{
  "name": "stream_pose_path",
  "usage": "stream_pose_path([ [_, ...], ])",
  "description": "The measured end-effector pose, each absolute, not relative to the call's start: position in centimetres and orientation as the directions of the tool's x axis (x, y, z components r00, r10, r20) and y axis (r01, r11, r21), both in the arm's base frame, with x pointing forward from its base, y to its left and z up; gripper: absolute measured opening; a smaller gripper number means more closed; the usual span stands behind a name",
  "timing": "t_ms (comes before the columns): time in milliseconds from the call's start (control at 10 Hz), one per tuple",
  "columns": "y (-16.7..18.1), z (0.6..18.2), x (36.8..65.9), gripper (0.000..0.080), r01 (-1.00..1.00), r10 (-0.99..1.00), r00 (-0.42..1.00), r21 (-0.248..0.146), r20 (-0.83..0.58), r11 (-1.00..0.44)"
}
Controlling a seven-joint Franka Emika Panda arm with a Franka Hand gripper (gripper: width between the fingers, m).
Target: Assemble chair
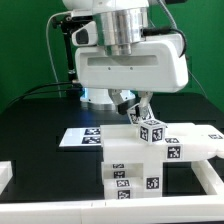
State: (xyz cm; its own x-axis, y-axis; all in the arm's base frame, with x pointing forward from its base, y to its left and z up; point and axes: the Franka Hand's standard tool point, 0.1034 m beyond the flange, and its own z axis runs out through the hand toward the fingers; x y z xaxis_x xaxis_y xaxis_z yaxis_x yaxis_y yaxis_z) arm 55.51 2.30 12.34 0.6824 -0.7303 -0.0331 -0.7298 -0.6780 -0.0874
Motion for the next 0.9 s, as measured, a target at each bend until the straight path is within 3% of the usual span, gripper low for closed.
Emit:
stream_pose_path([
  [300, 2.3, 12.3, 55.5, 0.0347, -0.734, -0.735, 0.678, -0.092, -0.030, -0.673],
  [400, 2.3, 12.3, 55.5, 0.0514, -0.729, -0.730, 0.682, -0.092, -0.029, -0.678],
  [500, 2.4, 12.3, 55.5, 0.0514, -0.701, -0.702, 0.711, -0.091, -0.026, -0.707],
  [600, 3.0, 12.7, 55.8, 0.0623, -0.637, -0.639, 0.769, -0.094, -0.014, -0.765],
  [900, 3.8, 13.9, 55.8, 0.0648, -0.314, -0.321, 0.946, -0.116, 0.045, -0.942],
])
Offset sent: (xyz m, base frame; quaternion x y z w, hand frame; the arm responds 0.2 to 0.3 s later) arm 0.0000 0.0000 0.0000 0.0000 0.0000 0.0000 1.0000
